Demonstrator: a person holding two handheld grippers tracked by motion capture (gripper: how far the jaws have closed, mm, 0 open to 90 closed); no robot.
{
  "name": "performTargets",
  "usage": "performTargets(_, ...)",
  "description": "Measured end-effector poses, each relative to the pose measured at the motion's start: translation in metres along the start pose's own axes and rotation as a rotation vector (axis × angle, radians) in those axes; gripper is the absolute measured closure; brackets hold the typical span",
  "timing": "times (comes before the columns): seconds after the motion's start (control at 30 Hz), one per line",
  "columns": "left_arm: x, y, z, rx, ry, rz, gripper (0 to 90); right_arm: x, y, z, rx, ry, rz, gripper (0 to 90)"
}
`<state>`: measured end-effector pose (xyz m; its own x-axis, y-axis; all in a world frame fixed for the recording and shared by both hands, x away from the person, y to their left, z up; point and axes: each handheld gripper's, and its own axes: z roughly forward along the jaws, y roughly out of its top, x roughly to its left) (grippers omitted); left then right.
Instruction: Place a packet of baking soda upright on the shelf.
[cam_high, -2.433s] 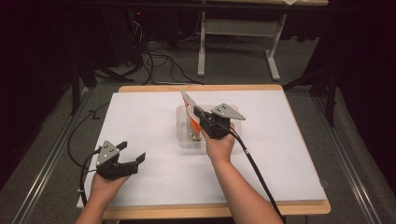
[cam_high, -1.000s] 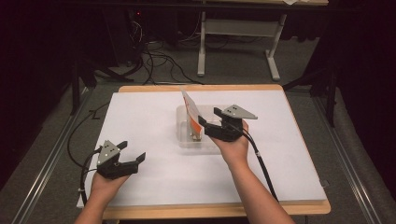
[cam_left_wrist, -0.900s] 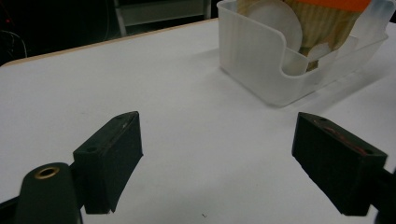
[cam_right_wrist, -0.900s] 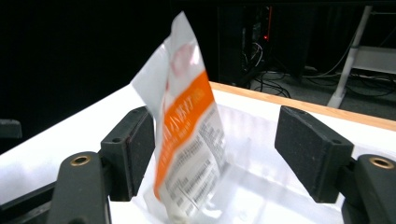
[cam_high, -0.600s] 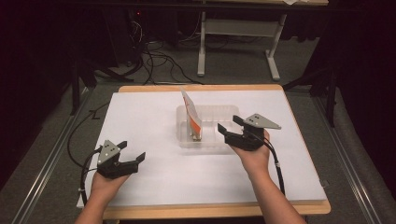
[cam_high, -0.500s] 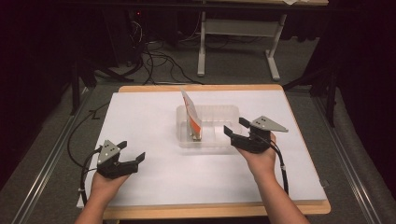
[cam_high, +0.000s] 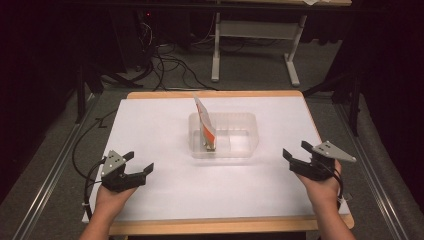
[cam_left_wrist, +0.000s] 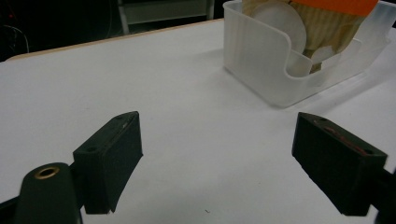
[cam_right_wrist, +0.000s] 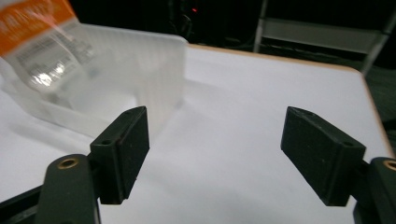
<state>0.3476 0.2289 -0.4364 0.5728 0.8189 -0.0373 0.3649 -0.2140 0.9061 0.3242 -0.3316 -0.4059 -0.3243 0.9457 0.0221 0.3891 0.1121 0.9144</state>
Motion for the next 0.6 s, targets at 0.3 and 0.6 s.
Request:
performTargets(0.3, -0.004, 0.001, 0.007, 0.019, -0.005, 0.002, 16.4, -0.022, -0.035, -0.026, 0.018, -0.034, 0.068, 22.7)
performTargets(0.6, -0.005, 0.001, 0.005, 0.012, -0.002, 0.009, 16.3, -0.023, -0.040, -0.020, 0.047, -0.039, 0.051, 22.9)
